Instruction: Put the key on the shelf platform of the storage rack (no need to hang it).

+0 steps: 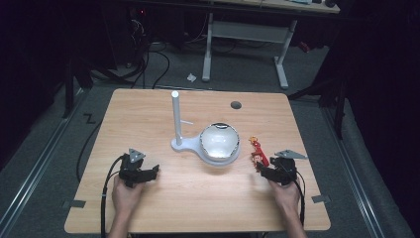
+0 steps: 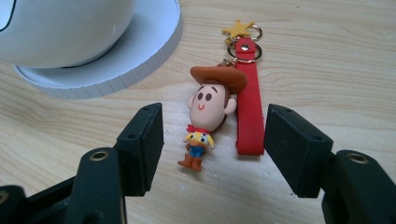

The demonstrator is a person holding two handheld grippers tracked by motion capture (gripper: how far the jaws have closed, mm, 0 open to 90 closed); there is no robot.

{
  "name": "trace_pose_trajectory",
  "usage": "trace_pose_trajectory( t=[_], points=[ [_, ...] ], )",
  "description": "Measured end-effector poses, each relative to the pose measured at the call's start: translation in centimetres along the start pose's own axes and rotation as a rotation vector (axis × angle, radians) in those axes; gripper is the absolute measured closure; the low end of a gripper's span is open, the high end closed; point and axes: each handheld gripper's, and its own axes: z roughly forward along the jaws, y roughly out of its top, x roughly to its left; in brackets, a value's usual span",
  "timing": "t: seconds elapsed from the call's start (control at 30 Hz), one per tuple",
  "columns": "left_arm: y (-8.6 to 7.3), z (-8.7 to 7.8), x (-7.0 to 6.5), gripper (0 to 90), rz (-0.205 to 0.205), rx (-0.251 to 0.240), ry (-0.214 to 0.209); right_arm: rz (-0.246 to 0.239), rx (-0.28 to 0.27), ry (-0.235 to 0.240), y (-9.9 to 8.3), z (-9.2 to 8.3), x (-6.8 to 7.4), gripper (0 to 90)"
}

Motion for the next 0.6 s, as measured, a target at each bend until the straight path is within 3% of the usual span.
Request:
trace_pose_trajectory(
  t=[0.6],
  points=[
    [0.0,0.0,0.0,21.0,0.001,0.001,-0.001,0.035,0.053,-0.02,1.3,3.1,-0.7,37.5]
  ],
)
